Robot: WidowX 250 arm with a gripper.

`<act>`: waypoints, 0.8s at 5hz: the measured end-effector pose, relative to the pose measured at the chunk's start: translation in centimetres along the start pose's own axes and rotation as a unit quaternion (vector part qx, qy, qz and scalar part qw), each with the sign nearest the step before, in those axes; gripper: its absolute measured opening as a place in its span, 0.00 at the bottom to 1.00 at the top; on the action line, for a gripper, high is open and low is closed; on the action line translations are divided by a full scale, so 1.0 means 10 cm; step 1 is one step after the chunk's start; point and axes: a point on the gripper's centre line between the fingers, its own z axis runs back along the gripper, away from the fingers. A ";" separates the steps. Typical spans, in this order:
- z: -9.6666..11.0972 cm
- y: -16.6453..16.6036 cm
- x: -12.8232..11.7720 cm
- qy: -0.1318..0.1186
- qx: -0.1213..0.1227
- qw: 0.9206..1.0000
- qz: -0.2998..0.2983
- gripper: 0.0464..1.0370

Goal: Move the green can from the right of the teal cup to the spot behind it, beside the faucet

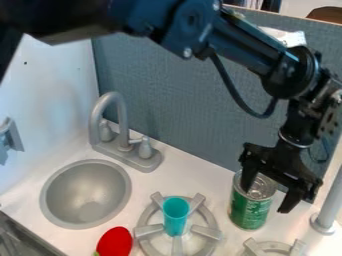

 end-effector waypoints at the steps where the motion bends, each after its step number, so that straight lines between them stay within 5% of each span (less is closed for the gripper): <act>1: -0.09 -0.04 0.07 -0.003 0.020 1.000 0.009 0.96; 4: -0.28 -0.24 0.28 -0.024 0.102 0.994 0.005 0.96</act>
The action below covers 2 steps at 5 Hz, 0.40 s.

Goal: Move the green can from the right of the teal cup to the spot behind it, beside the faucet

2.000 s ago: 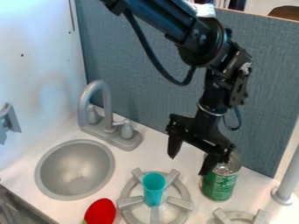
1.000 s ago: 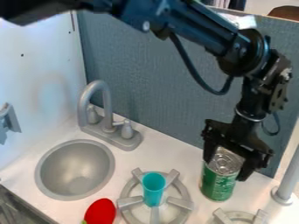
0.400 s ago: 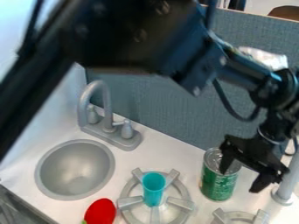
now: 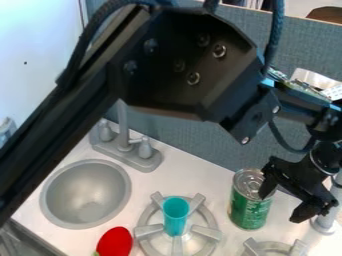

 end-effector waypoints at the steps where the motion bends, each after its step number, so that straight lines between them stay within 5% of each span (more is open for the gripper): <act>1: 0.04 0.07 0.04 -0.007 0.022 1.000 0.006 0.96; 2: 0.01 0.11 0.05 -0.005 0.034 0.999 0.008 0.96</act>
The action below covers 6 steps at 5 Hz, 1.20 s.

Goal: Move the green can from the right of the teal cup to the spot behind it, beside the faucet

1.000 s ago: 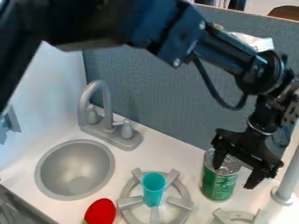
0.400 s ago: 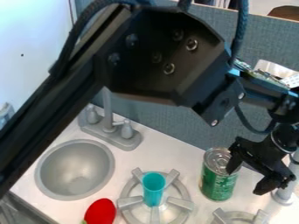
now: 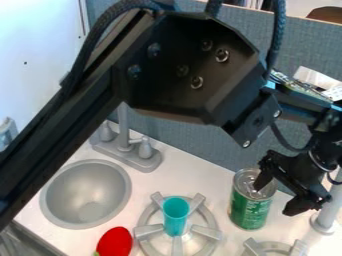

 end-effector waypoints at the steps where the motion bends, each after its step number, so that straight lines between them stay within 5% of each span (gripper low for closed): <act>1: -0.02 0.04 0.03 -0.002 0.000 1.000 0.005 0.96; 6: -0.41 0.85 0.22 0.031 0.028 0.998 0.056 0.96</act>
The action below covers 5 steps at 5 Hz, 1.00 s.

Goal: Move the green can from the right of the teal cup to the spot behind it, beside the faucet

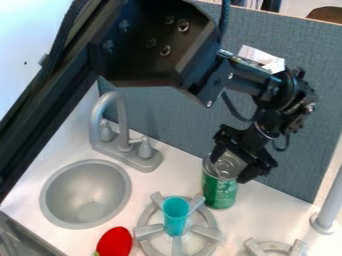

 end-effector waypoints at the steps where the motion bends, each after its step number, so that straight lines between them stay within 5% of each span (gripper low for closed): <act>1: -0.18 0.17 0.11 0.017 0.010 1.000 0.015 0.96; 4: -0.44 0.75 0.20 0.071 0.021 0.993 0.092 0.96; 5: -0.42 0.75 0.06 0.075 -0.002 0.992 0.103 0.96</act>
